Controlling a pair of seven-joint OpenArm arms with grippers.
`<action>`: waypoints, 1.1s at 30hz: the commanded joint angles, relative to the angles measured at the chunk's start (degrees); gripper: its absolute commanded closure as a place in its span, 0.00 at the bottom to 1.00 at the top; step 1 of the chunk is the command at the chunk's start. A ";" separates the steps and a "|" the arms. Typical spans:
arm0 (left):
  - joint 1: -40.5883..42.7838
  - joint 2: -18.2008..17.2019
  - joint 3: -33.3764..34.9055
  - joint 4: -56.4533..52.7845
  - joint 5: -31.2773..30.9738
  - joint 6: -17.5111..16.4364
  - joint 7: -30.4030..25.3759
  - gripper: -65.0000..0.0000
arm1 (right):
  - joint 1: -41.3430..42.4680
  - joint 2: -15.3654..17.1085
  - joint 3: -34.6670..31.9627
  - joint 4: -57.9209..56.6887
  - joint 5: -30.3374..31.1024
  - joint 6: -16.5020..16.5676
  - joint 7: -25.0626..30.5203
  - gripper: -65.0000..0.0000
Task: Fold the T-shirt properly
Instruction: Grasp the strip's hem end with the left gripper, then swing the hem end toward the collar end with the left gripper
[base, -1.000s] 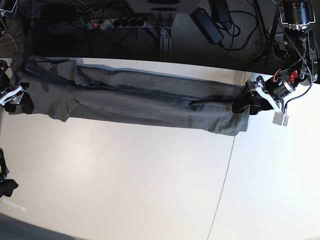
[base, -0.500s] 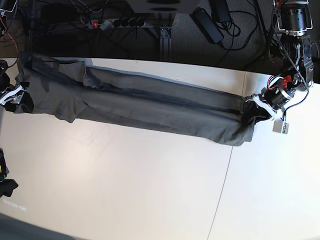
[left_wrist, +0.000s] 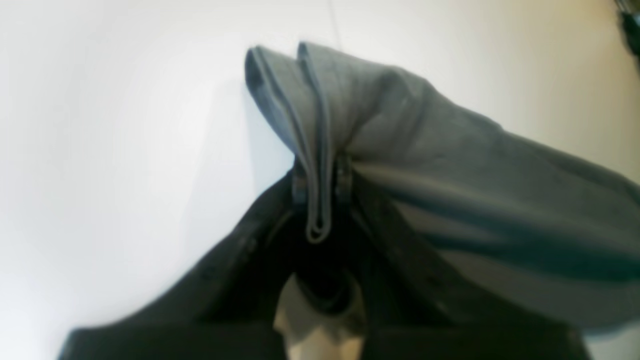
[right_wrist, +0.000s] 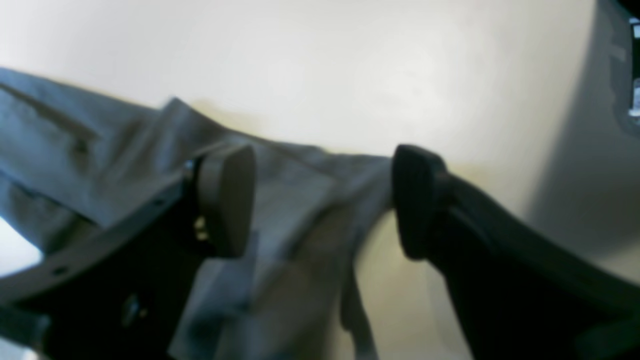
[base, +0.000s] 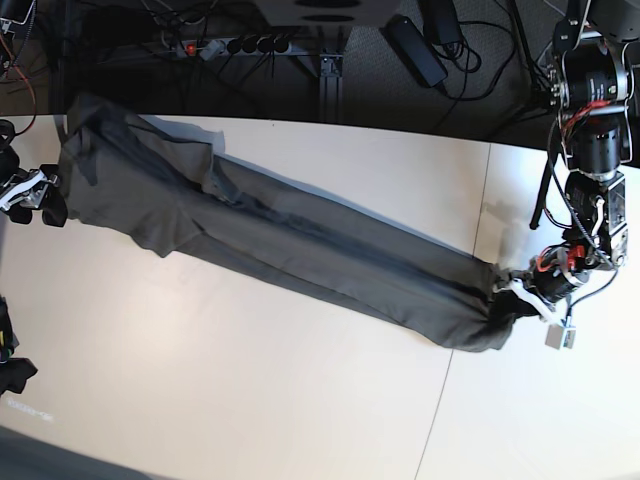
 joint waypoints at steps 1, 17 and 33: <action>-3.89 -1.73 -0.31 1.09 -1.11 0.32 -2.32 1.00 | 0.28 1.25 0.76 0.83 0.70 3.02 1.14 0.35; -16.17 -3.45 14.86 18.03 -19.87 0.32 20.46 1.00 | 0.28 1.25 0.76 0.83 0.48 3.02 1.14 0.35; 1.11 9.66 22.49 31.52 -18.10 0.32 22.56 1.00 | 0.28 1.25 0.76 0.83 0.48 2.99 1.60 0.35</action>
